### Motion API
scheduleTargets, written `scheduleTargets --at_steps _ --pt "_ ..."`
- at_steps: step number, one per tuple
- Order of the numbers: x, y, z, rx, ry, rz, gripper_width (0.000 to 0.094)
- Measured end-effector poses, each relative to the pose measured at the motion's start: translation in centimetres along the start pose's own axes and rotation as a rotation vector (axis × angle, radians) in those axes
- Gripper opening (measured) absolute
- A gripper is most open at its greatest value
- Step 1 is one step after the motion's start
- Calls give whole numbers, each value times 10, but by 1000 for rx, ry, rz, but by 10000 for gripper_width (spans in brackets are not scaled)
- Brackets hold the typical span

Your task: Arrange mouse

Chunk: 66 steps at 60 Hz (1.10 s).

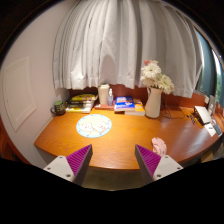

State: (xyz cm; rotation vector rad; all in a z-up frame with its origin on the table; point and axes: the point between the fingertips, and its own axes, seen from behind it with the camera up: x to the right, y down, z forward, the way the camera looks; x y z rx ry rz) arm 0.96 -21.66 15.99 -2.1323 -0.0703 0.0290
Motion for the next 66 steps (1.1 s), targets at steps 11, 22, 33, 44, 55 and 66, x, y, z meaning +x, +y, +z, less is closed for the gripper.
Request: scheduleTargets --at_steps 11,22,33,44,55,66 --pt "78 81 27 -125 92 37 859" --pt "157 120 57 -222 177 69 861" --pt "206 110 106 -225 191 93 859" --pt "227 91 156 -209 163 83 851" --pt "225 91 181 -236 121 85 705" --pt "220 92 184 -225 101 76 479"
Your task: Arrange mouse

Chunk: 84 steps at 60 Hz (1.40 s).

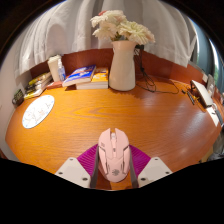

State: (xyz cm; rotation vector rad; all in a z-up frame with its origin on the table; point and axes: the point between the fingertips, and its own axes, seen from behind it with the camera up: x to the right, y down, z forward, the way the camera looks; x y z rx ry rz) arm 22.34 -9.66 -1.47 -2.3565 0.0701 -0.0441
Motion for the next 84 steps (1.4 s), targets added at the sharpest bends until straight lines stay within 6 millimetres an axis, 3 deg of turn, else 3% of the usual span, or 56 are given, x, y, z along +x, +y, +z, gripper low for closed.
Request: scheduleTargets --at_steps 9,18,23,32,37,42,47,51,57,63,67,75,79,80,84 --pt "0 1 0 -18 13 1 368" --pt "2 -10 -5 -46 36 51 366" --pt "12 -52 -23 12 84 60 368" --pt "1 -157 -67 164 134 95 368" --pt "-25 -216 -91 245 135 93 369" --pt "-64 -264 -109 311 128 79 368" --pt "-116 -299 -114 359 90 53 371" --pt "-161 -311 -106 366 55 37 373" --pt "-232 -305 -73 327 -16 14 377" --pt "-294 -268 -21 238 -65 -18 376" --pt "-322 -234 16 164 -83 -40 375" --pt "-350 -169 71 30 -89 -73 368" --pt "-353 -145 88 -15 -79 -73 328" --pt "-353 -139 91 -26 -75 -71 368" --pt "-353 -122 99 -56 -70 -55 368"
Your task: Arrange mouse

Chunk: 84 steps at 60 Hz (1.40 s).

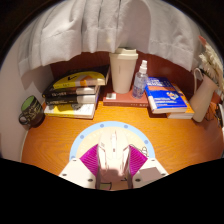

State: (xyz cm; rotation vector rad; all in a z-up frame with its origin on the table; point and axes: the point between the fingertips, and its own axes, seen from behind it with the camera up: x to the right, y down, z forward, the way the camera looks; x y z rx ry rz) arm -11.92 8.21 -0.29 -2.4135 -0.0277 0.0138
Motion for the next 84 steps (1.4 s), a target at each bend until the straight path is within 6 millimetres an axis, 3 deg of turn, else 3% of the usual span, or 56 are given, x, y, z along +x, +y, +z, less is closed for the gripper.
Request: scheduleTargets --at_steps 3,9,10,11,19,23,24,27,33,40,49,57,68,84 --pt "0 11 4 -24 2 7 374" --pt "1 11 4 8 8 -15 405" --pt "2 10 4 10 9 -9 365" --pt "2 10 4 12 9 -4 432" --pt "1 13 4 -17 4 15 551" --pt "3 10 -7 -26 11 26 674" --pt "4 7 -11 -20 13 25 752" --pt "5 -2 -26 9 11 17 821" --pt "7 -21 -69 63 -1 15 842" --pt "11 -32 -136 121 -21 24 847" --pt "25 -23 -215 179 -30 -2 855" --pt "36 -7 -268 216 -47 -5 850" --pt "50 21 -314 229 -70 25 835" --pt "66 51 -341 241 -57 33 836"
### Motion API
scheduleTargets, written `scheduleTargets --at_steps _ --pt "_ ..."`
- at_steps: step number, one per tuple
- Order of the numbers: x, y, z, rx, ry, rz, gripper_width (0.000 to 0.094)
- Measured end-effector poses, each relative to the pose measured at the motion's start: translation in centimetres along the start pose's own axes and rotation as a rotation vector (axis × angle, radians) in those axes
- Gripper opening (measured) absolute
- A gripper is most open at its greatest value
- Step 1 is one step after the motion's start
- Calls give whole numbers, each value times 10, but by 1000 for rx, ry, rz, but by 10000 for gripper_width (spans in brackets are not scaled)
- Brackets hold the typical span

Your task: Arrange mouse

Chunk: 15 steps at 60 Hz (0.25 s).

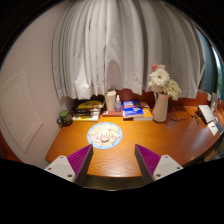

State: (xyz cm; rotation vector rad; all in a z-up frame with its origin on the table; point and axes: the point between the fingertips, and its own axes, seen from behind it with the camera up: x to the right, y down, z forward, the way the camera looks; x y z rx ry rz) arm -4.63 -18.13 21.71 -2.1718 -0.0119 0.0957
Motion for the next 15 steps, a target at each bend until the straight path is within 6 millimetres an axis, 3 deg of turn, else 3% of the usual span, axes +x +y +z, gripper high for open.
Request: scheduleTargets --at_steps 15 --pt "5 2 -16 16 2 1 836"
